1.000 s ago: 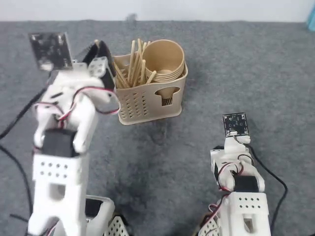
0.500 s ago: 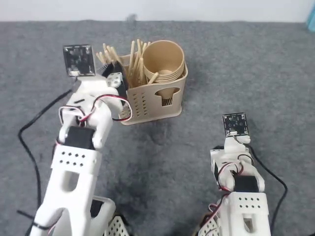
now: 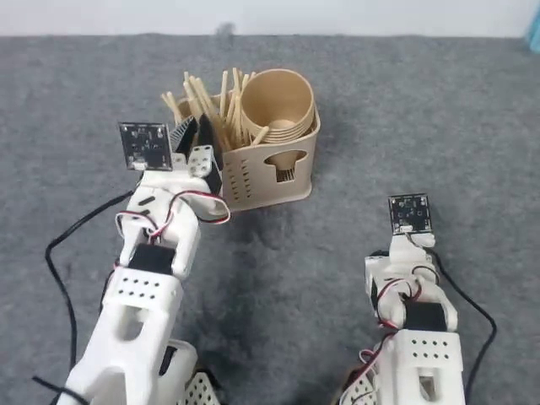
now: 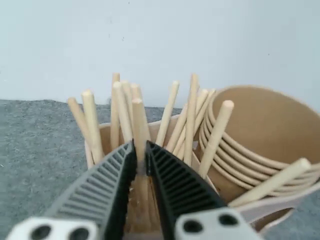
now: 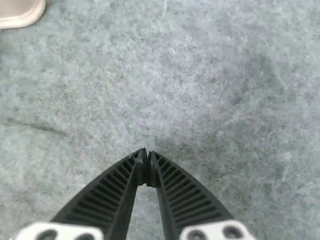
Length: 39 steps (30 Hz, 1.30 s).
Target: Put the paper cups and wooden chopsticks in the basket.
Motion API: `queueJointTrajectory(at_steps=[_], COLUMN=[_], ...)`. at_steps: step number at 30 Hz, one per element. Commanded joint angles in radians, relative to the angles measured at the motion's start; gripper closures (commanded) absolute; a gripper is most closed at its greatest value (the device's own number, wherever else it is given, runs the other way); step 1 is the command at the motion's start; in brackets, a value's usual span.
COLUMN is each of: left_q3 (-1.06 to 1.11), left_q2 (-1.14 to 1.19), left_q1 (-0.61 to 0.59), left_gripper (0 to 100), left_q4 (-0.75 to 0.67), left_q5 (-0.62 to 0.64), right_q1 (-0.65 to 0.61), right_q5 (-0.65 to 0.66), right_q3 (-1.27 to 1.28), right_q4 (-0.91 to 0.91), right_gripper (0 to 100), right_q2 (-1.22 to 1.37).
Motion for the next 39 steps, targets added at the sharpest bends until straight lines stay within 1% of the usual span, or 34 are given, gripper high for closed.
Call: queueJointTrajectory(at_steps=[1, 5, 7, 10, 13, 14, 16, 18, 23, 26, 28, 30, 33, 34, 36, 39], left_q3=[0.042, 0.004, -0.036, -0.117, -0.214, -0.245, -0.309, -0.374, -0.535, -0.568, -0.565, -0.553, -0.545, -0.545, -0.545, -0.521], left_q2=[-0.069, -0.261, -0.364, -0.483, -0.545, -0.551, -0.557, -0.560, -0.560, -0.560, -0.560, -0.560, -0.560, -0.560, -0.560, -0.562], left_q1=[-0.040, -0.043, -0.035, -0.015, -0.008, -0.017, -0.018, -0.031, -0.121, -0.222, -0.288, -0.325, -0.328, -0.327, -0.327, -0.327], left_gripper=[98, 98, 96, 85, 73, 71, 70, 70, 75, 83, 92, 100, 98, 99, 99, 99], left_q4=[0.080, 0.307, 0.417, 0.562, 0.687, 0.718, 0.769, 0.818, 0.931, 0.964, 0.965, 0.959, 0.974, 0.993, 1.031, 1.071], left_q5=[-0.038, -0.038, -0.038, -0.034, -0.032, -0.032, -0.032, -0.032, -0.031, -0.029, -0.029, -0.035, -0.032, -0.032, -0.032, -0.037], right_q1=[0.007, 0.004, 0.004, 0.004, 0.004, 0.004, 0.004, 0.004, 0.004, 0.004, 0.001, 0.001, 0.056, 0.079, 0.107, 0.114], right_q5=[0.008, 0.009, 0.011, 0.011, 0.011, 0.009, 0.009, 0.008, 0.006, 0.006, 0.005, -0.018, -0.141, -0.158, -0.160, -0.160], right_q3=[0.006, 0.012, 0.012, 0.015, 0.015, 0.015, 0.017, 0.017, 0.017, 0.015, 0.017, 0.009, -0.041, -0.064, -0.106, -0.161], right_q4=[-0.015, -0.022, -0.022, -0.022, -0.022, -0.022, -0.022, -0.022, -0.022, -0.016, -0.015, -0.013, 0.025, 0.051, 0.108, 0.225], right_gripper=[99.1, 99.1, 99.1, 99.1, 99.1, 99.1, 99.1, 99.1, 99.1, 99.1, 99.1, 99.1, 99.1, 99.1, 99.1, 99.1], right_q2=[-0.022, -0.022, -0.022, -0.022, -0.022, -0.022, -0.022, -0.022, -0.022, -0.022, -0.022, -0.024, -0.050, -0.070, -0.133, -0.275])
